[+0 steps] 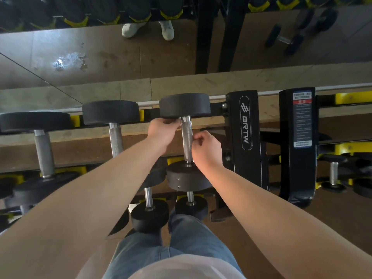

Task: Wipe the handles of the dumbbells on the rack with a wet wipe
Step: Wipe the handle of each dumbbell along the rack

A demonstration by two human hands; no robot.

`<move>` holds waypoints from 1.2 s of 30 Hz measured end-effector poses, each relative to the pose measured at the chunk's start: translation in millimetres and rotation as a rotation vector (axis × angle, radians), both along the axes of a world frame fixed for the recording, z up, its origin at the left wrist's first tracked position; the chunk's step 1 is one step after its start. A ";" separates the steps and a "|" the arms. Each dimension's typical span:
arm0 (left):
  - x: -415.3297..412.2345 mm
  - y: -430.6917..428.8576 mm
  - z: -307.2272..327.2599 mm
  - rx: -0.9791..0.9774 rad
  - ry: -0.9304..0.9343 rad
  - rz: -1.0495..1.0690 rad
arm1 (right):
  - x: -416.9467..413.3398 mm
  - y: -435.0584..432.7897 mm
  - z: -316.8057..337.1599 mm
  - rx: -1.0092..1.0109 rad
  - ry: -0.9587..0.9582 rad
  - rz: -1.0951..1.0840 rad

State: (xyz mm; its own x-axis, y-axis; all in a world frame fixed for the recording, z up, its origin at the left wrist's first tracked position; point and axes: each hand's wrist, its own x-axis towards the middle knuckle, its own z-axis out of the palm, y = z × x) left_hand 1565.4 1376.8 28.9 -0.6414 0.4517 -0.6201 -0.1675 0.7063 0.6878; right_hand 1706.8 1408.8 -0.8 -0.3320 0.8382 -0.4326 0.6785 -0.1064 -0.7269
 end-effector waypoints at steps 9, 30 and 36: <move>30.7 -60.9 -5.5 -0.227 0.125 -0.587 | -0.7 -1.1 1.9 -0.001 -0.003 0.001; 20.1 -43.2 -7.0 0.140 0.553 -0.800 | -1.7 -1.0 8.3 -0.045 -0.009 -0.040; 15.9 -25.6 -9.1 0.130 0.578 -0.556 | -0.9 -1.2 7.9 -0.038 0.014 -0.045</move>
